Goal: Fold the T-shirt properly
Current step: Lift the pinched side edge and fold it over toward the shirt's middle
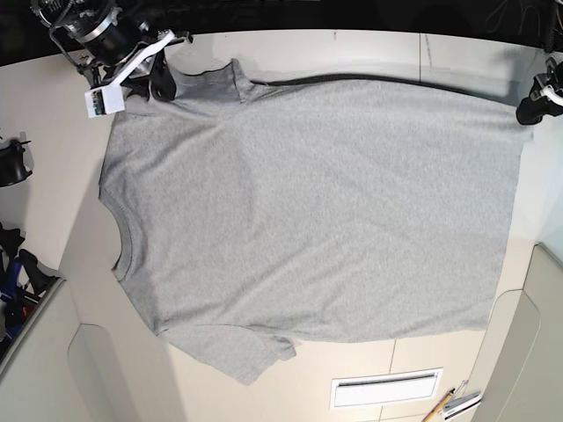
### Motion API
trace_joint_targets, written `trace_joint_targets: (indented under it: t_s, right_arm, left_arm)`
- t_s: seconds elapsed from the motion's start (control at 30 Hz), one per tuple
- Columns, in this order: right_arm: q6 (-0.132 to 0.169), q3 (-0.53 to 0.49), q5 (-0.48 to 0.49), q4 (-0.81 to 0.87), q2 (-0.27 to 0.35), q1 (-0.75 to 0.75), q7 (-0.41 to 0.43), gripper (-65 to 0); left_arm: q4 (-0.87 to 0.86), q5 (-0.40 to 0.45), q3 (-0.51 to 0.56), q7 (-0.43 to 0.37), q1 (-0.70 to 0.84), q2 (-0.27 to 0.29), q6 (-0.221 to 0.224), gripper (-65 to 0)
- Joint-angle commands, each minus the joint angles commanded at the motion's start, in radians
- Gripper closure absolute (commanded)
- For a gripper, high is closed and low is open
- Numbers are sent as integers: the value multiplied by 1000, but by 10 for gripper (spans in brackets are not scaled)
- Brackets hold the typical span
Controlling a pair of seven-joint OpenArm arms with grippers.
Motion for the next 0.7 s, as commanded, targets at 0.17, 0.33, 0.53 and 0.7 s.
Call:
trace_joint_targets:
  t_s: [0.17,0.33,0.53,0.7]
  right_arm:
    - [0,0,-48,-20,0,102,7,0]
    - [31,0,-56,-139,0,251,12,0]
    - [75,0,-56,-293,0,418,11,0]
    - [85,0,-58,-361,0,534,11,0]
  left_arm:
    - [-1,95,2,-72,-84,0,0,0]
    - [-2,215,92,-192,-164,0,0,0]
    - [-80,373,230,-281,-316,0,0,0]
    - [-212,375,257,-284,-428,0,0,0]
